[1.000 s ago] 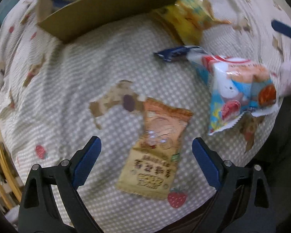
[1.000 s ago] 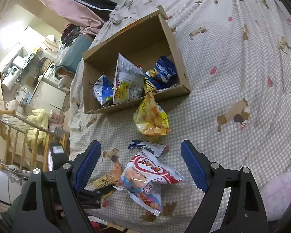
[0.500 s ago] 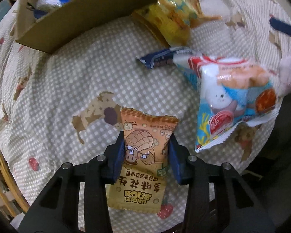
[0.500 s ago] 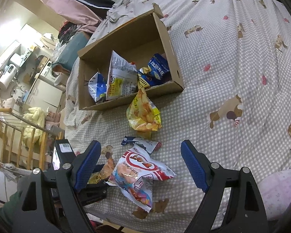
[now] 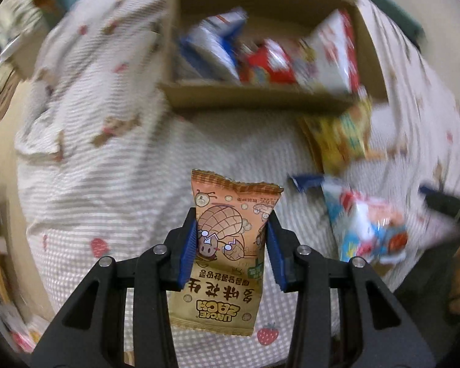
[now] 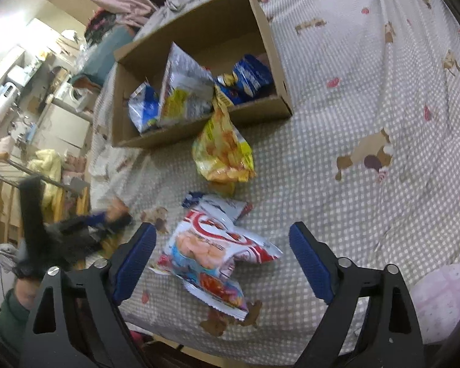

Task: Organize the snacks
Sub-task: 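Grasp the orange bread snack pack with left tool while right tool grasps white-red puffed bag, then carry the white-red puffed bag into the box with right tool while left tool holds orange pack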

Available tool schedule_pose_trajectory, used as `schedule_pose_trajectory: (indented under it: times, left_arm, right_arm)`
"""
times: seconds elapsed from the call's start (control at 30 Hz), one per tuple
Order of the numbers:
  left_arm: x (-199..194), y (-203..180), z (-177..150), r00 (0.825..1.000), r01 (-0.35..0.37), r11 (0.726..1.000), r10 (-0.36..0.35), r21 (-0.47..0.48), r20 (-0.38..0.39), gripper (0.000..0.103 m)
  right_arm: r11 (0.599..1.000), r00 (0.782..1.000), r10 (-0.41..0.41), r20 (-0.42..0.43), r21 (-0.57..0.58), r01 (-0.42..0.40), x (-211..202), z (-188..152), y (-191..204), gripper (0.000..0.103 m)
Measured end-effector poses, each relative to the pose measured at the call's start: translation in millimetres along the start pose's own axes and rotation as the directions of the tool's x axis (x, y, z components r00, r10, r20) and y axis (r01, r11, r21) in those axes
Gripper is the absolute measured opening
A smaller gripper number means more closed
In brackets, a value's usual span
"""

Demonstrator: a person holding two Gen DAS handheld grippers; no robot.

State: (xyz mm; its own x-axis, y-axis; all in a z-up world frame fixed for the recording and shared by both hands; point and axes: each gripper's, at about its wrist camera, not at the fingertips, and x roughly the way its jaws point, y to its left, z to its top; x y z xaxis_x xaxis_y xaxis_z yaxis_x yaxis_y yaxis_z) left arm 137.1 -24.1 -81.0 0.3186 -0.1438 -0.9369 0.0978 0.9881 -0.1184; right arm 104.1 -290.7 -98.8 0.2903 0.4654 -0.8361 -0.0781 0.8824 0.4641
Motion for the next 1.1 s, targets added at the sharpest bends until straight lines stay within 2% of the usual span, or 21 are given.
schedule_pose_trajectory:
  times: [0.07, 0.17, 0.3, 0.57, 0.6, 0.63, 0.73, 0.9, 1.1]
  left_arm:
    - [-13.5, 8.6, 2.7, 0.999, 0.025, 0.998, -0.023, -0.059, 0.039, 0.037]
    - [-27.0, 18.5, 0.7, 0.996, 0.067, 0.992, -0.060, -0.103, 0.073, 0.037]
    - [-34.8, 23.4, -6.7, 0.991, 0.115, 0.985, -0.105, -0.129, 0.082, 0.037]
    - [-29.0, 19.3, -13.2, 0.988, 0.140, 0.982, -0.130, -0.128, 0.085, 0.037]
    - [-29.0, 20.0, -13.4, 0.988, 0.141, 0.981, -0.131, -0.132, 0.084, 0.037]
    - [-28.8, 20.9, -13.5, 0.988, 0.144, 0.980, -0.134, -0.136, 0.083, 0.037]
    - [-29.8, 22.6, -14.2, 0.987, 0.144, 0.979, -0.133, -0.143, 0.086, 0.037]
    - [-26.6, 22.5, -13.4, 0.989, 0.135, 0.980, -0.124, -0.148, 0.083, 0.037]
    - [-28.8, 17.0, -9.5, 0.987, 0.136, 0.978, -0.119, -0.159, 0.108, 0.037]
  right_arm:
    - [1.000, 0.998, -0.024, -0.054, 0.005, 0.024, 12.3, -2.6, -1.4, 0.097]
    - [0.998, 0.985, 0.024, -0.173, 0.056, -0.014, 38.9, -9.0, -4.6, 0.097]
    - [0.999, 0.972, -0.034, -0.232, 0.015, 0.039, 61.7, -11.9, 4.9, 0.097]
    - [0.999, 0.941, -0.020, -0.338, 0.024, 0.030, 104.6, -14.1, 19.3, 0.096]
    - [1.000, 0.940, -0.022, -0.340, 0.013, 0.028, 104.6, -14.5, 23.3, 0.092]
    - [1.000, 0.940, -0.009, -0.341, 0.002, 0.010, 103.9, -15.0, 26.1, 0.078]
    - [1.000, 0.944, -0.008, -0.329, -0.018, 0.002, 97.7, -15.2, 29.4, 0.069]
    - [0.999, 0.948, 0.031, -0.316, -0.013, -0.037, 76.6, -21.6, 19.3, 0.060]
    - [0.995, 0.966, 0.104, -0.238, 0.020, -0.102, 38.2, -25.6, 5.4, 0.057]
